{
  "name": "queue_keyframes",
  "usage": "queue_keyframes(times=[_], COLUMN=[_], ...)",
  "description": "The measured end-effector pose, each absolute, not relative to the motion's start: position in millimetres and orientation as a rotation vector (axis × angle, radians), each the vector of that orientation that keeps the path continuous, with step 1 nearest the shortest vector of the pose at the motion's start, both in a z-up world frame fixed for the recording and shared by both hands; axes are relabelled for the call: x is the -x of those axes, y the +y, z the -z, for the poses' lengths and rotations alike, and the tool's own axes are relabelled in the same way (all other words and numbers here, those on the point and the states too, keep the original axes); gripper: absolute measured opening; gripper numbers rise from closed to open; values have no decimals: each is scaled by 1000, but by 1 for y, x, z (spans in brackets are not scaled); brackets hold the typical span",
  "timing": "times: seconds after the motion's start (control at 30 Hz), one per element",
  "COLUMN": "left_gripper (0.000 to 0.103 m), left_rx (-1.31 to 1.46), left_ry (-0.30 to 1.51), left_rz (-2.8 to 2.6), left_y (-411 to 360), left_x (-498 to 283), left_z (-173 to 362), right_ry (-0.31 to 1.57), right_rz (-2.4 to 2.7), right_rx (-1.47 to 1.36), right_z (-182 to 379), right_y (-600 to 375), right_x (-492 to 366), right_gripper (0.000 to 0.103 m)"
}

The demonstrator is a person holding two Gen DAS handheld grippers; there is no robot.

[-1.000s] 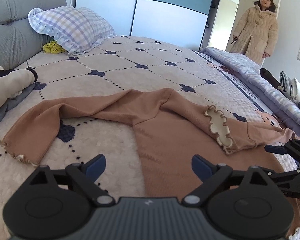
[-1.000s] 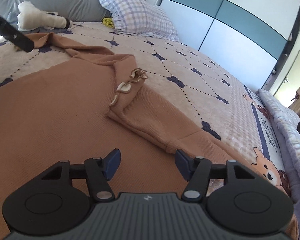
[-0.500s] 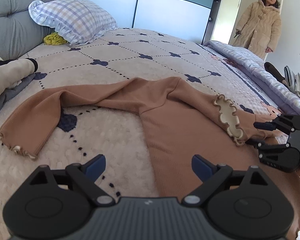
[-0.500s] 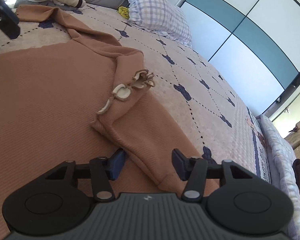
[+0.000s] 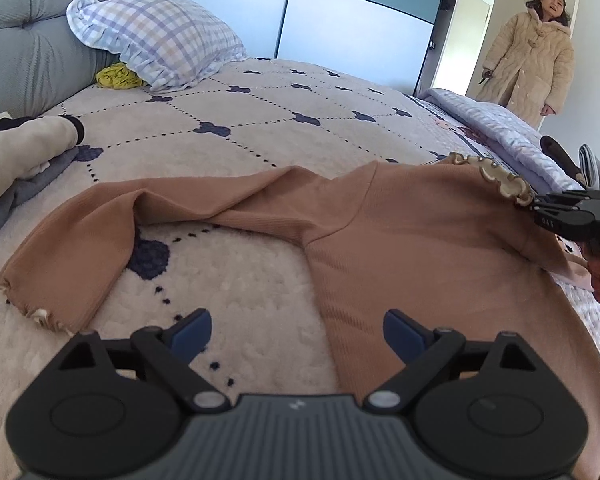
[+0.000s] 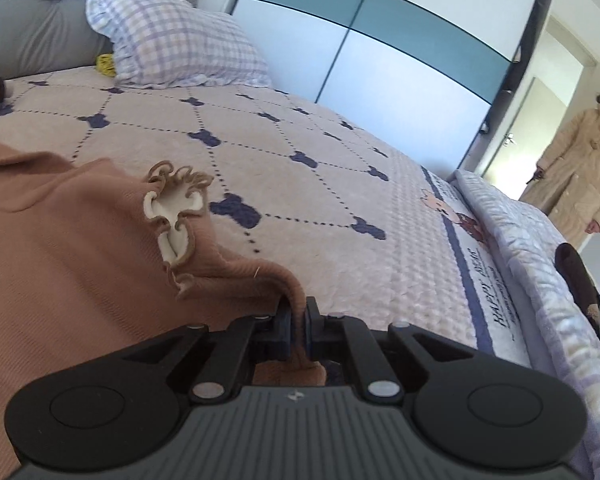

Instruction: Fold clothes

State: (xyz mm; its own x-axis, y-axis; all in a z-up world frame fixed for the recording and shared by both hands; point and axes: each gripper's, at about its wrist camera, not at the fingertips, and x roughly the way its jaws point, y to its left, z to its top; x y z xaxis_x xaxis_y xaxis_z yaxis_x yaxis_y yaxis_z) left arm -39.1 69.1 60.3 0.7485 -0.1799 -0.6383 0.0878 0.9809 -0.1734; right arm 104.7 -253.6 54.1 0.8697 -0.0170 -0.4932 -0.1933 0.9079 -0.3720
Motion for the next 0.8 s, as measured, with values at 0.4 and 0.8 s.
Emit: queue_keyframes(times=[0.4,0.8], left_gripper=[94,84], left_rx=[99,-72], left_ry=[694,724], left_rz=[9,-174], left_y=[122,155], left_x=[43,35], left_z=[-65,-36], right_ry=[539,646], right_rz=[93,243], right_rx=[357,26], right_z=[-60,-45], right_y=[-297,-438], right_x=[-97,82], right_gripper=[34,43])
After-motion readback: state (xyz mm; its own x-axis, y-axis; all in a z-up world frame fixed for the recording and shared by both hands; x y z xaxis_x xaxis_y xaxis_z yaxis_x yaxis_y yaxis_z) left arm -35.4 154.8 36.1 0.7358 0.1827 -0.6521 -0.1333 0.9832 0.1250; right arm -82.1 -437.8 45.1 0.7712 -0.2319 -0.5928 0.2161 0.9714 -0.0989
